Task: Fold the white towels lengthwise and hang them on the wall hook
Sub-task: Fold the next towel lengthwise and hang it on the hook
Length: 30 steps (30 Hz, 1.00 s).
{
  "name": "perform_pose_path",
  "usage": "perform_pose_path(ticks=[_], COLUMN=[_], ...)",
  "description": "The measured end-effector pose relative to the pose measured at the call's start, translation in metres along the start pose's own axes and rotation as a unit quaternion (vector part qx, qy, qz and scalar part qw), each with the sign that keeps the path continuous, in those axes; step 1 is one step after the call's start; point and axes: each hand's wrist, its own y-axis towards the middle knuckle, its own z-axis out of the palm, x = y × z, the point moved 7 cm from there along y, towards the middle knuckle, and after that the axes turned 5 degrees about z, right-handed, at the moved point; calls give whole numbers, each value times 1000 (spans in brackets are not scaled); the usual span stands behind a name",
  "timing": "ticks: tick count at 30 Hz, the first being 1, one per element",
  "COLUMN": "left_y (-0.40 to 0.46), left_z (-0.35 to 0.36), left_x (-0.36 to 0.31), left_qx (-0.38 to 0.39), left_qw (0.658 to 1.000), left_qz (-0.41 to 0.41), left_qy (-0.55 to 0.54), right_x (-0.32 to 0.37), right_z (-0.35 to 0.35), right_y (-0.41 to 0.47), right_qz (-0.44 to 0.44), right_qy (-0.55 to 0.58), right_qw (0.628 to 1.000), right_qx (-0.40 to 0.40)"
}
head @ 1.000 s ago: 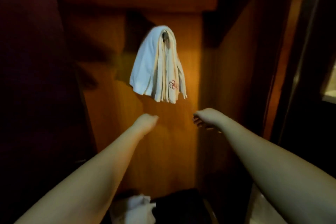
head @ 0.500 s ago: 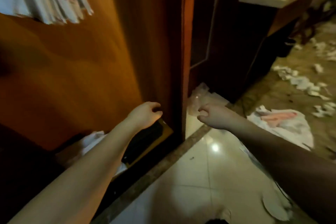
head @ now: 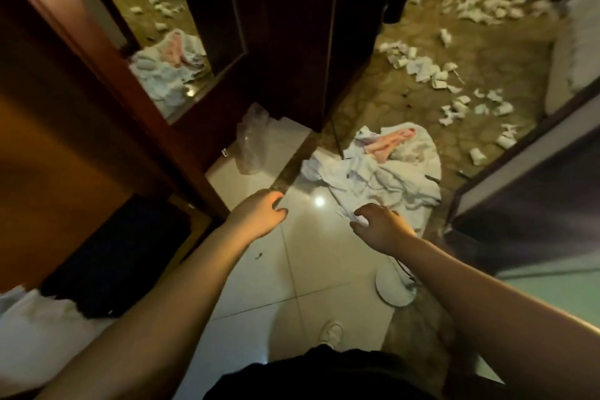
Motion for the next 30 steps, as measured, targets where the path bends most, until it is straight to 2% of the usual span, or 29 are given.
perform_pose_path(ticks=[7, 14, 18, 25, 30], left_y=[93, 196, 284, 448, 544], left_z=[67, 112, 127, 135, 164], left_x=[-56, -90, -109, -132, -141], left_qx=[97, 174, 212, 288, 312], left_qw=[995, 983, 974, 951, 939], left_qz=[13, 36, 53, 52, 58], left_qy=[36, 46, 59, 96, 131], right_x=[-118, -206, -252, -296, -320], right_z=[14, 37, 43, 41, 59], right_y=[33, 82, 134, 235, 312], right_qz=[128, 242, 287, 342, 358], right_qy=[41, 102, 126, 175, 220], right_qw=[989, 956, 936, 899, 882], right_qx=[64, 133, 159, 209, 214])
